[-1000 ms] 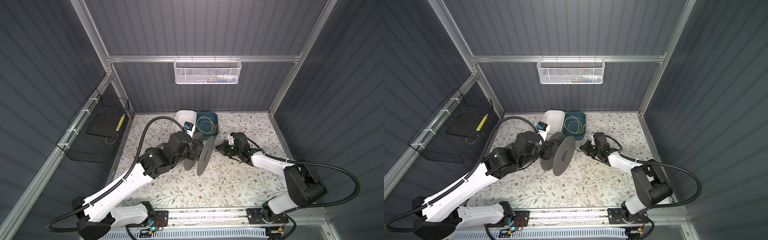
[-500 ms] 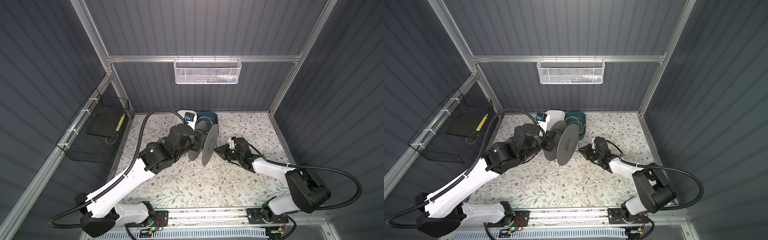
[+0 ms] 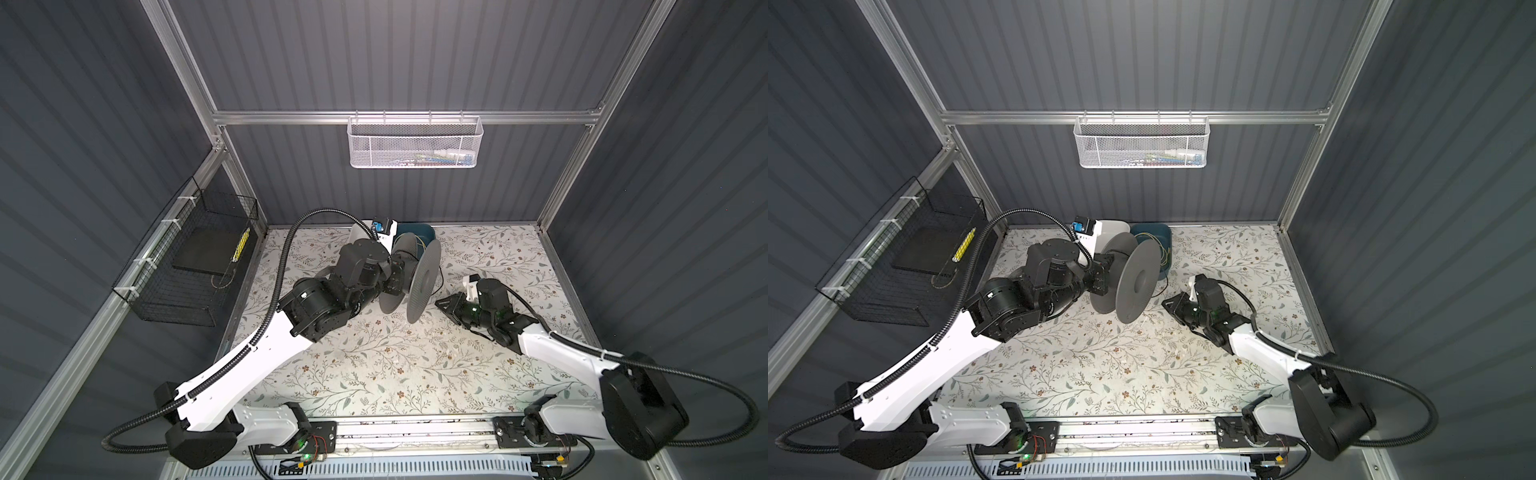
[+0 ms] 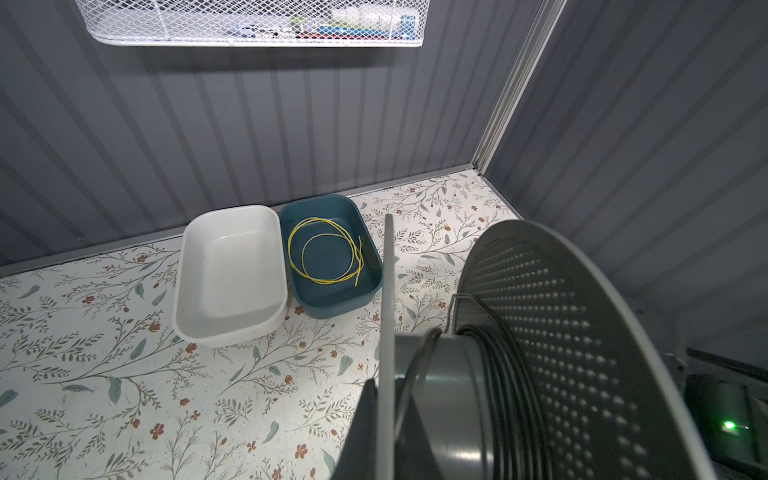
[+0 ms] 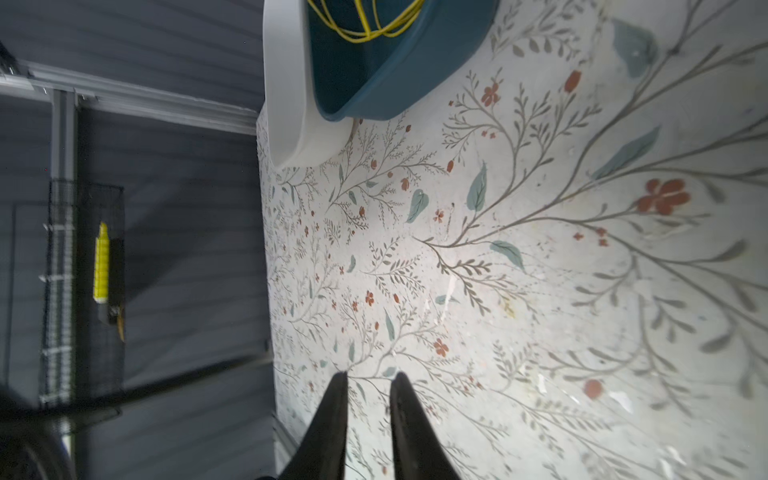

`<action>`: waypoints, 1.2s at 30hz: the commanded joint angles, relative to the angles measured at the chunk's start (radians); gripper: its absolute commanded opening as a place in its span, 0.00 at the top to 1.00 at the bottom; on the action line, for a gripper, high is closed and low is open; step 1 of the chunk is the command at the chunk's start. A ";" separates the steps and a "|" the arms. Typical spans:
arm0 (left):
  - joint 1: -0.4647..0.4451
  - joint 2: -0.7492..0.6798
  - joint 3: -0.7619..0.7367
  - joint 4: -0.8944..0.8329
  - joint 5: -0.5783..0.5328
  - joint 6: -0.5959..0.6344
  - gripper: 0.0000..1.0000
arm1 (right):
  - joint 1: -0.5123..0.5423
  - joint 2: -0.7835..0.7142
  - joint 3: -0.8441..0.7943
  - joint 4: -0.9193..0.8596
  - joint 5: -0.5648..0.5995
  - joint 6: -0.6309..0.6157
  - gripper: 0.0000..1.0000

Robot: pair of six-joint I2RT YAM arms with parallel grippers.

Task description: Wrap the cables

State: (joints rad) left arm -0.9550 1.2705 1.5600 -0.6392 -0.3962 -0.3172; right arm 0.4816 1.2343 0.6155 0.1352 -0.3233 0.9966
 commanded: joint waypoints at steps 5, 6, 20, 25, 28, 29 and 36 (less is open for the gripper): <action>-0.002 0.001 0.106 -0.045 -0.018 -0.046 1.00 | 0.023 -0.264 -0.048 -0.271 0.142 -0.398 0.76; -0.003 0.004 0.113 -0.051 -0.024 -0.063 1.00 | 0.024 -0.305 -0.085 -0.212 0.115 -0.408 0.71; -0.002 0.034 0.183 -0.099 -0.111 -0.184 1.00 | 0.026 -0.146 -0.185 0.404 -0.093 -0.218 0.41; -0.001 0.043 0.196 -0.100 -0.131 -0.214 1.00 | 0.033 -0.044 -0.171 0.536 -0.120 -0.158 0.47; -0.001 0.044 0.193 -0.093 -0.138 -0.222 1.00 | 0.040 -0.028 -0.162 0.555 -0.111 -0.146 0.51; -0.002 0.046 0.193 -0.091 -0.138 -0.223 1.00 | 0.040 -0.022 -0.159 0.559 -0.111 -0.142 0.53; 0.001 0.056 0.195 -0.079 -0.138 -0.232 1.00 | 0.044 0.027 -0.138 0.601 -0.102 -0.114 0.59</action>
State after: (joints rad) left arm -0.9550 1.3273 1.7103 -0.7914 -0.5125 -0.5179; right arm 0.5201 1.2469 0.4522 0.6861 -0.4232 0.8661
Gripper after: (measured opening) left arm 0.084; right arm 0.409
